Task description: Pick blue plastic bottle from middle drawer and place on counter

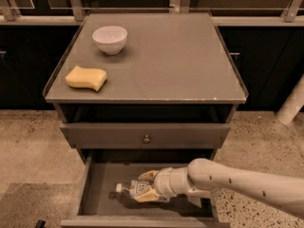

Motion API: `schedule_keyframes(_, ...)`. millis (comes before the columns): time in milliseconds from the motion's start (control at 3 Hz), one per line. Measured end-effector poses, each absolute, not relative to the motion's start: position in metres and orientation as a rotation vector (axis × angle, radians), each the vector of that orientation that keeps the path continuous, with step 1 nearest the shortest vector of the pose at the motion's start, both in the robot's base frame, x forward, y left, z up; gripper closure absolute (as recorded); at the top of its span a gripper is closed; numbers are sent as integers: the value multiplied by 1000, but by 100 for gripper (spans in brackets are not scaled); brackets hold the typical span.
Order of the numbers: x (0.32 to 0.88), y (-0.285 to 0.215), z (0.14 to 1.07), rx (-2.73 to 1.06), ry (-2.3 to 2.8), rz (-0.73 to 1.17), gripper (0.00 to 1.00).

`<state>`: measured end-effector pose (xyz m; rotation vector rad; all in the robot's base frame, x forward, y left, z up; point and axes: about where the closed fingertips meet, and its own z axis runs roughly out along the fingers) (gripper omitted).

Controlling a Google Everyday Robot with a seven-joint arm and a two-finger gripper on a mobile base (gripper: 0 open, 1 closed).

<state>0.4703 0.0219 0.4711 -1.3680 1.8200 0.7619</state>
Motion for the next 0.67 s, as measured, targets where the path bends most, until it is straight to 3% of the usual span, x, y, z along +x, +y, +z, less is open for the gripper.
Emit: schedule_keyframes(667, 405, 36, 559, -1326, 1999, 720, 100)
